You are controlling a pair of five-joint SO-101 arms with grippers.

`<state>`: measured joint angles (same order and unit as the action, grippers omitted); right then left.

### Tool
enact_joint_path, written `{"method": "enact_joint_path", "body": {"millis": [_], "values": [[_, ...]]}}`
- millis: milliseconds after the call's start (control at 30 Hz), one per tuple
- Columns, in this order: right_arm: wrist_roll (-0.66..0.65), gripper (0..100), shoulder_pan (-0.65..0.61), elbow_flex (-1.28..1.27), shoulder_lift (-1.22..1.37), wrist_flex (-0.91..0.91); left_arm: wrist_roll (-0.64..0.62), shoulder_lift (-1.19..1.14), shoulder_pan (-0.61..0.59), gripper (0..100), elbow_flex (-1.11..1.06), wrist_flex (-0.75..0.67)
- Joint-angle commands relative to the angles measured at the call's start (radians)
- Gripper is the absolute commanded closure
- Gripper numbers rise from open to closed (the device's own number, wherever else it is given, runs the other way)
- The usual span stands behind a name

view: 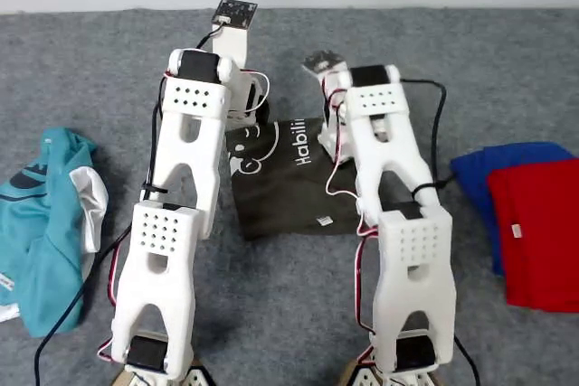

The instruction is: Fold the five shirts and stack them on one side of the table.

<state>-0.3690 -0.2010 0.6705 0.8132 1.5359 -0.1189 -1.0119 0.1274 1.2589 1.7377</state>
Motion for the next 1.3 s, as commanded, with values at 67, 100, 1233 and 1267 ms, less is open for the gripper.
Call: {"method": "enact_joint_path", "body": {"millis": [67, 100, 1233, 1267], "values": [[0.009, 61.6, -0.019, 0.025, 0.056, -0.068, 0.006, 0.023, -0.008, 77, 0.033, 0.018], [0.008, 61.8, -0.030, 0.025, 0.058, -0.070, 0.006, 0.020, -0.008, 77, 0.033, 0.018], [0.245, 98.9, 0.424, 0.404, -0.225, 0.170, 0.005, 0.023, -0.006, 77, -0.062, 0.018], [0.249, 98.9, 0.446, 0.422, -0.239, 0.185, 0.005, 0.023, -0.008, 77, -0.064, 0.018]]}}
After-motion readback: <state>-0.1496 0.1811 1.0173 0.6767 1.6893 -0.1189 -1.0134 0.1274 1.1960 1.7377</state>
